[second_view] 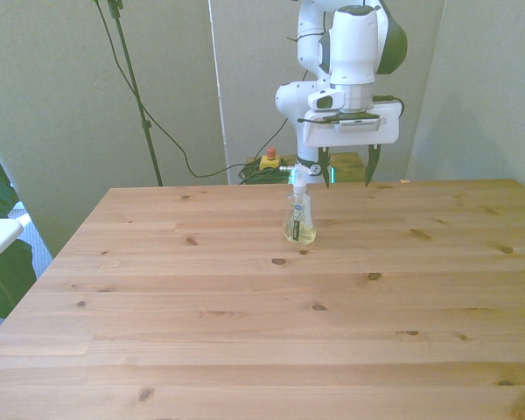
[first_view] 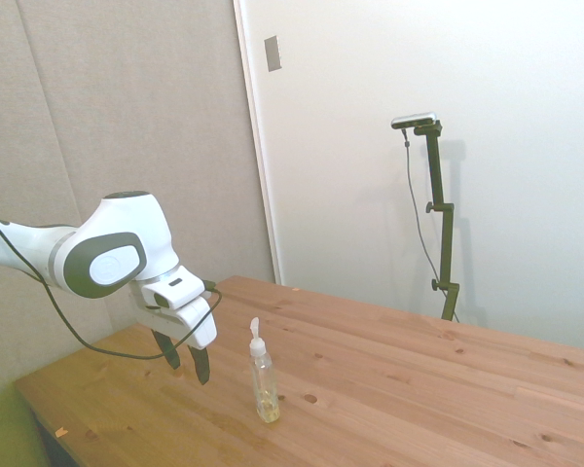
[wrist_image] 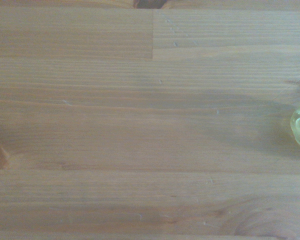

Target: Knock down the sanitizer

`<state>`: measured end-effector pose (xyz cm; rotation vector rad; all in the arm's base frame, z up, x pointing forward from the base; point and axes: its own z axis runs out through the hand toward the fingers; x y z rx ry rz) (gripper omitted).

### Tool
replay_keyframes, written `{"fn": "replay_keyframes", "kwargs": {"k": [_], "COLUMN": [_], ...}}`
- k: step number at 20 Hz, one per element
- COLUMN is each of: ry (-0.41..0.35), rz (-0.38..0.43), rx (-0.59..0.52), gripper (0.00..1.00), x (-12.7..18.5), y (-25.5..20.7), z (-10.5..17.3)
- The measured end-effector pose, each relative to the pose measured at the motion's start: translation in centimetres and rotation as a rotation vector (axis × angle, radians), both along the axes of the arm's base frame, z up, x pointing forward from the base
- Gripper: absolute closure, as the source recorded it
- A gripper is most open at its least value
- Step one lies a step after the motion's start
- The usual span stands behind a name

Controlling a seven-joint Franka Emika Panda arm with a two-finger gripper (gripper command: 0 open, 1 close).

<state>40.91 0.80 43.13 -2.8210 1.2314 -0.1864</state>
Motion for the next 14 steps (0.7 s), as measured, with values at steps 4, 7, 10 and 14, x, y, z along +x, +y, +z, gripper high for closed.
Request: {"fn": "replay_keyframes", "kwargs": {"k": [4,7,10,14], "ry": [0.022,0.027,0.028,0.027], "rz": [0.001,0.012,0.01,-0.023], "rx": [-0.002,-0.007,-0.008,-0.008], "gripper": [0.0,1.0,1.0,1.0], "x": [-0.6,-0.7,-0.8,-1.3], "y": [0.0,0.5,0.6,-0.4], "z": [-1.0,-1.3,-1.3,-1.4]}}
